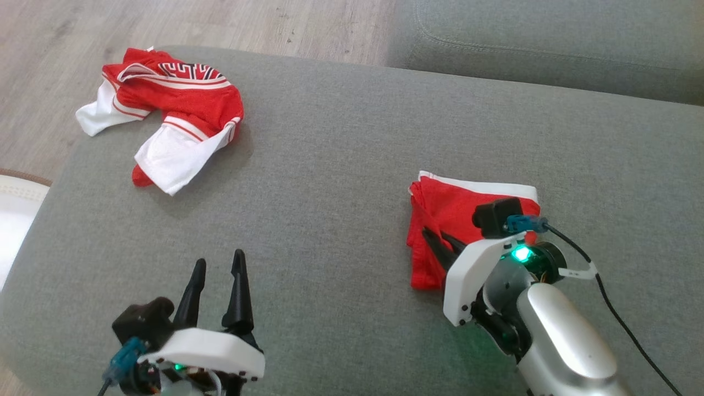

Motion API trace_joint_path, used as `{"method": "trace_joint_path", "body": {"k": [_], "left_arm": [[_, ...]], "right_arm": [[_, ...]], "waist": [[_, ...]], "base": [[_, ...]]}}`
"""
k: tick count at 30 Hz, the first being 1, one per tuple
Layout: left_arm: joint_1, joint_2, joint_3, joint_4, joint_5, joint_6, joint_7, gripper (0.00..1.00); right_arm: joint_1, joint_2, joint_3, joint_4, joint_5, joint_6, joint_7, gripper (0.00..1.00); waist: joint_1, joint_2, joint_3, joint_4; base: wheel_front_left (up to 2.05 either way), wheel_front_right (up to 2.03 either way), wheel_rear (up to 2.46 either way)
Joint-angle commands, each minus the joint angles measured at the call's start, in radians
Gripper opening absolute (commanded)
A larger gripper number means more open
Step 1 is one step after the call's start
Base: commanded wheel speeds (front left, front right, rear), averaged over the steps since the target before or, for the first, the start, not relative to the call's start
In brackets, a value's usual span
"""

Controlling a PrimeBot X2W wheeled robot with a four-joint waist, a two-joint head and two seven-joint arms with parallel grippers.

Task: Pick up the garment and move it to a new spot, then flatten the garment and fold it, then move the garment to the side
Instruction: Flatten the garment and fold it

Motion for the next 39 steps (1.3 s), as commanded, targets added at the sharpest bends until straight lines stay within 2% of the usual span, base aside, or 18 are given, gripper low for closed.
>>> {"method": "trace_joint_path", "body": {"k": [1, 2, 3, 4, 5, 10, 14, 19, 23, 24, 25, 27, 28, 31, 39], "left_arm": [[-0.016, 0.013, 0.042, -0.026, 0.01, -0.002, -0.015, 1.0], [-0.015, 0.013, 0.043, -0.027, 0.01, -0.002, -0.016, 1.0], [-0.014, 0.013, 0.043, -0.027, 0.011, -0.001, -0.016, 1.0], [-0.015, 0.012, 0.043, -0.028, 0.012, -0.002, -0.016, 1.0], [-0.016, 0.012, 0.041, -0.028, 0.012, -0.003, -0.016, 1.0], [-0.018, 0.008, 0.035, -0.027, 0.014, -0.004, -0.016, 1.0], [-0.016, 0.004, 0.031, -0.029, 0.014, -0.002, -0.015, 1.0], [-0.019, -0.001, 0.026, -0.029, 0.016, -0.002, -0.015, 1.0], [-0.027, -0.005, 0.022, -0.026, 0.016, -0.007, -0.014, 1.0], [-0.028, -0.006, 0.022, -0.024, 0.016, -0.008, -0.014, 1.0], [-0.03, -0.006, 0.022, -0.022, 0.016, -0.009, -0.014, 1.0], [-0.033, -0.007, 0.022, -0.018, 0.015, -0.01, -0.014, 1.0], [-0.035, -0.008, 0.023, -0.017, 0.015, -0.011, -0.014, 1.0], [-0.037, -0.008, 0.025, -0.014, 0.015, -0.011, -0.015, 1.0], [-0.034, -0.005, 0.033, -0.012, 0.013, -0.01, -0.017, 1.0]], "right_arm": [[-0.024, 0.003, 0.016, -0.032, -0.003, 0.008, -0.017, 0.0], [-0.025, 0.003, 0.018, -0.03, -0.003, 0.008, -0.021, 0.07], [-0.025, 0.003, 0.022, -0.029, -0.001, 0.008, -0.027, 0.41], [-0.024, 0.003, 0.026, -0.03, 0.001, 0.008, -0.033, 0.9], [-0.022, 0.003, 0.031, -0.032, 0.005, 0.008, -0.038, 1.0], [-0.005, 0.003, 0.035, -0.073, 0.018, 0.008, -0.074, 1.0], [0.005, 0.001, -0.033, -0.126, -0.012, 0.008, -0.097, 1.0], [-0.002, -0.027, -0.152, -0.171, -0.106, 0.008, -0.117, 1.0], [-0.012, -0.061, -0.169, -0.153, -0.186, 0.008, -0.123, 1.0], [-0.013, -0.067, -0.162, -0.141, -0.198, 0.008, -0.125, 0.8], [-0.013, -0.069, -0.15, -0.127, -0.199, 0.008, -0.124, 0.4], [-0.014, -0.079, -0.118, -0.09, -0.198, 0.008, -0.122, 0.11], [-0.016, -0.086, -0.099, -0.072, -0.199, 0.008, -0.123, 0.0], [-0.015, -0.09, -0.061, -0.041, -0.194, 0.008, -0.129, 0.0], [-0.011, -0.085, 0.142, -0.021, -0.112, 0.008, -0.133, 0.0]], "waist": [[0.0, 0.0, 0.0, -0.002], [0.0, 0.0, 0.0, -0.004], [0.0, 0.0, -0.001, -0.006], [0.0, 0.0, -0.001, -0.009], [0.0, 0.0, -0.001, -0.012], [0.0, 0.0, -0.001, -0.028], [0.0, 0.0, 0.001, -0.04], [0.0, 0.0, 0.01, -0.044], [0.0, 0.0, 0.021, -0.036], [0.0, 0.0, 0.024, -0.033], [0.0, 0.0, 0.027, -0.031], [0.0, 0.0, 0.032, -0.024], [0.0, 0.0, 0.034, -0.021], [0.0, 0.0, 0.036, -0.015], [0.0, 0.0, 0.033, -0.005]], "base": [[0.0, 0.0, 0.0], [0.0, 0.0, 0.0], [0.0, 0.0, 0.0], [0.0, 0.0, 0.0], [0.0, 0.0, 0.0], [0.0, 0.0, 0.0], [0.0, 0.0, 0.0], [0.0, 0.0, 0.0], [0.0, 0.0, 0.0], [0.0, 0.0, 0.0], [0.0, 0.0, 0.0], [0.0, 0.0, 0.0], [0.0, 0.0, 0.0], [0.0, 0.0, 0.0], [0.0, 0.0, 0.0]]}}
